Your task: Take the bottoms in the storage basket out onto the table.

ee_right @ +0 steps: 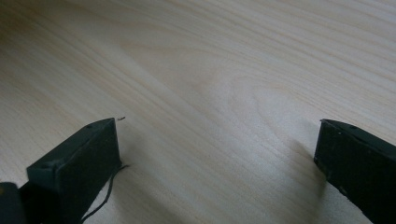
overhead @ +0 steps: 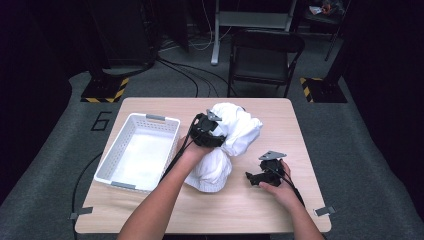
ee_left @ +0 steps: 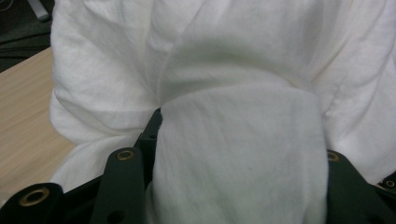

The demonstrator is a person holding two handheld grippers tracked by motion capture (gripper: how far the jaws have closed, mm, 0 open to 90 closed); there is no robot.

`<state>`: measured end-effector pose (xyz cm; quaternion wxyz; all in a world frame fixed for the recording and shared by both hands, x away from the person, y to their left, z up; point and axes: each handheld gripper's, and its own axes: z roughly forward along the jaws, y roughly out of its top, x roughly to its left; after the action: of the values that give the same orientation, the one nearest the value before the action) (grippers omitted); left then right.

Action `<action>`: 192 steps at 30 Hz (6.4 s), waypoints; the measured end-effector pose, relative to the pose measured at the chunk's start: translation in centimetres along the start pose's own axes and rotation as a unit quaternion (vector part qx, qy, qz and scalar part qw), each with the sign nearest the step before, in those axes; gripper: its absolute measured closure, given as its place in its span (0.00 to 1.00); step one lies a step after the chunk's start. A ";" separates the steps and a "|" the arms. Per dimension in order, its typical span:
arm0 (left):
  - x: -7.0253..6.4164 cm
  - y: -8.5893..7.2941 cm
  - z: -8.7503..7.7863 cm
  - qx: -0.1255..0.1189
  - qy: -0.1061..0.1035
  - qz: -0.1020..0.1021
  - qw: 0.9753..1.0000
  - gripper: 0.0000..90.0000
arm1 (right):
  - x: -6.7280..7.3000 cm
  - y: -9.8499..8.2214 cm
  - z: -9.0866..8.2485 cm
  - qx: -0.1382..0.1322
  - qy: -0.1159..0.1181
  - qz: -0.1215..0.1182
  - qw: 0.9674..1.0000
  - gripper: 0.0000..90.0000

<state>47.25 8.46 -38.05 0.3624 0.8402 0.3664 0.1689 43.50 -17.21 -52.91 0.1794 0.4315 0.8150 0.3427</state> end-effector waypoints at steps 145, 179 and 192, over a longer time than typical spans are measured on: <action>2.0 -2.3 -2.1 -0.032 -0.046 -0.049 0.997 0.22 | 0.0 0.0 0.0 0.001 -0.001 0.001 1.000 0.00; 6.8 -5.4 -9.2 -0.059 0.007 -0.044 0.997 0.37 | 0.0 0.0 0.0 0.001 -0.001 0.001 1.000 0.00; 8.2 -8.5 -10.0 -0.052 0.017 -0.052 0.997 0.37 | 0.0 0.0 0.0 0.001 -0.001 0.001 1.000 0.00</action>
<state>43.08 23.38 -37.29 0.4078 0.7971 0.4062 0.1827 43.46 -17.19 -52.92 0.1797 0.4325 0.8147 0.3419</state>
